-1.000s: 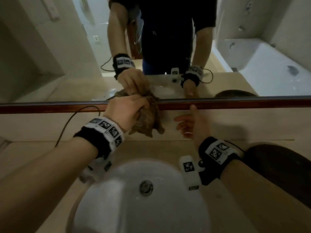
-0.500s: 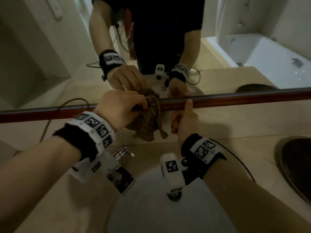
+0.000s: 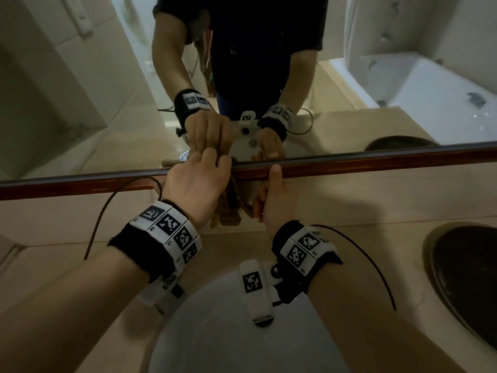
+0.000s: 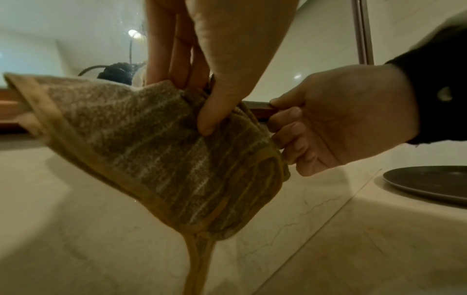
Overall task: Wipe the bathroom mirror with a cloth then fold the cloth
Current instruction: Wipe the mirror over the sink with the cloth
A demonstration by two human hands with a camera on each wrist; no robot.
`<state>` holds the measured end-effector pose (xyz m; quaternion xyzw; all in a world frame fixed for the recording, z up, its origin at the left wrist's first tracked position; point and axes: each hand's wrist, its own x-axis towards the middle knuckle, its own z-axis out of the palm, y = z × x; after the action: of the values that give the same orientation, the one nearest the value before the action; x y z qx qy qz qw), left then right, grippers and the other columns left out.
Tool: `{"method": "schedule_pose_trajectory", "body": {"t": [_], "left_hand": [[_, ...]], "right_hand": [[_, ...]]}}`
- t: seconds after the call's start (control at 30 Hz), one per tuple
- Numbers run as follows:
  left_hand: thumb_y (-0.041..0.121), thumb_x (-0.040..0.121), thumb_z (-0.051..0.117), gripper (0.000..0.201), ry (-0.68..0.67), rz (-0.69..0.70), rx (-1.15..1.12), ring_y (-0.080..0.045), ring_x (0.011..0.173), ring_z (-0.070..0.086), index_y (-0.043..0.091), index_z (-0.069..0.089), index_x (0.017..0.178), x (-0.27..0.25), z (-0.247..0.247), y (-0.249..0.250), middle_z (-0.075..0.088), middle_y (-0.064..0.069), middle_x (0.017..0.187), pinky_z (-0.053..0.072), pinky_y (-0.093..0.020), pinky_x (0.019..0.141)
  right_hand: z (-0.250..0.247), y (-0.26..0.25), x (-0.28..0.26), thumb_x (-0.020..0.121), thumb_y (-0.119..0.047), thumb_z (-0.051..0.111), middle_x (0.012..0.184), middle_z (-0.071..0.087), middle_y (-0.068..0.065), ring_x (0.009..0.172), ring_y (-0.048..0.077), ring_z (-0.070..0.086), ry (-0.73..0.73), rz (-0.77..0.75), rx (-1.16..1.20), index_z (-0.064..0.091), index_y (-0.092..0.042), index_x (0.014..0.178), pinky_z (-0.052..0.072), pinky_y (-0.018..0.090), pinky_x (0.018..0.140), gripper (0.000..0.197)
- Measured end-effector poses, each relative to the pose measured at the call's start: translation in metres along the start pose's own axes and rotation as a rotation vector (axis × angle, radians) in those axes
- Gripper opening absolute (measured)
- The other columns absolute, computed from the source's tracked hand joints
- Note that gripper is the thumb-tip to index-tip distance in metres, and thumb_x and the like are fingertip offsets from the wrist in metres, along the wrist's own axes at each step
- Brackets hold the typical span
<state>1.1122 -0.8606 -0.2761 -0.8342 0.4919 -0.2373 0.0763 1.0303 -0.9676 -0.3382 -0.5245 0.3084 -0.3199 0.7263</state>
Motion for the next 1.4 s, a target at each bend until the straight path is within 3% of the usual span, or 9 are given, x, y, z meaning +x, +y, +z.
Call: {"method": "schedule_pose_trajectory", "body": {"t": [0.17,0.27,0.47,0.63,0.7,0.93,1.13,1.27,1.4], "left_hand": [[0.005,0.074,0.075,0.024,0.023,-0.004,-0.065,-0.032,0.063,0.054,0.006,0.061,0.094,0.007,-0.006,0.015,0.056,-0.013,0.08,0.027,-0.029,0.044],[0.014,0.083,0.07,0.017,0.05,0.053,-0.123,-0.029,0.068,0.056,0.009,0.062,0.097,0.016,-0.007,0.033,0.058,-0.011,0.087,0.038,-0.031,0.044],[0.01,0.076,0.072,0.02,0.118,0.091,-0.123,-0.027,0.058,0.05,0.009,0.061,0.092,0.005,0.001,0.003,0.054,-0.009,0.079,0.024,-0.026,0.046],[0.032,0.086,0.053,0.018,0.034,0.059,-0.159,-0.029,0.055,0.053,0.015,0.057,0.092,-0.019,0.006,-0.06,0.053,-0.007,0.08,0.031,-0.025,0.04],[0.029,0.084,0.061,0.018,0.025,0.025,-0.171,-0.03,0.058,0.054,0.015,0.058,0.094,-0.033,0.012,-0.08,0.053,-0.007,0.082,0.038,-0.029,0.041],[0.03,0.084,0.047,0.024,0.127,-0.089,-0.188,-0.031,0.07,0.054,0.012,0.058,0.096,-0.043,0.029,-0.07,0.054,-0.008,0.086,0.044,-0.035,0.042],[0.023,0.083,0.059,0.01,0.176,0.05,-0.202,-0.029,0.068,0.053,0.014,0.058,0.086,-0.063,0.042,-0.128,0.052,-0.006,0.085,0.041,-0.033,0.044],[0.024,0.08,0.062,0.016,0.121,-0.134,-0.176,-0.033,0.067,0.054,0.012,0.06,0.09,-0.104,0.055,-0.196,0.054,-0.009,0.085,0.041,-0.034,0.043],[0.013,0.065,0.082,0.036,0.035,-0.226,-0.124,-0.037,0.072,0.058,0.009,0.061,0.093,-0.134,0.067,-0.259,0.058,-0.015,0.09,0.043,-0.037,0.045]], "right_hand": [[0.007,0.005,-0.001,0.091,-0.064,0.028,0.039,0.04,-0.009,0.045,0.021,0.039,0.054,0.021,-0.118,0.046,-0.025,0.037,0.035,0.035,0.056,0.069],[0.006,0.0,0.001,0.099,-0.054,0.028,0.048,0.05,0.0,0.051,0.024,0.048,0.043,0.064,-0.166,0.051,-0.022,0.051,0.04,0.038,0.055,0.063],[0.004,0.008,0.005,0.096,-0.059,0.029,0.046,0.048,-0.003,0.052,0.024,0.049,0.083,-0.002,-0.184,0.053,-0.024,0.047,0.039,0.041,0.057,0.065],[0.008,0.003,0.003,0.093,-0.063,0.029,0.043,0.043,-0.001,0.05,0.028,0.049,0.076,0.013,-0.131,0.045,-0.023,0.048,0.041,0.035,0.05,0.063],[0.01,0.0,0.0,0.098,-0.057,0.029,0.047,0.045,0.005,0.044,0.024,0.047,0.031,0.089,-0.044,0.046,-0.015,0.049,0.037,0.024,0.04,0.067],[0.06,-0.004,-0.01,0.1,-0.056,0.02,0.052,0.055,0.01,0.039,0.019,0.049,-0.194,0.284,-0.272,0.053,-0.008,0.057,0.038,0.018,0.042,0.073],[0.097,-0.006,-0.027,0.098,-0.058,0.026,0.051,0.045,0.003,0.04,0.016,0.038,-0.103,0.437,-0.069,0.044,-0.016,0.056,0.029,0.02,0.046,0.063],[0.114,-0.006,-0.033,0.094,-0.064,0.03,0.055,0.047,0.002,0.045,0.016,0.04,-0.011,0.496,-0.009,0.048,-0.018,0.06,0.031,0.022,0.047,0.06],[0.164,0.006,-0.054,0.097,-0.058,0.031,0.059,0.05,0.003,0.044,0.015,0.042,-0.146,0.588,-0.03,0.051,-0.016,0.077,0.033,0.019,0.045,0.051]]}}
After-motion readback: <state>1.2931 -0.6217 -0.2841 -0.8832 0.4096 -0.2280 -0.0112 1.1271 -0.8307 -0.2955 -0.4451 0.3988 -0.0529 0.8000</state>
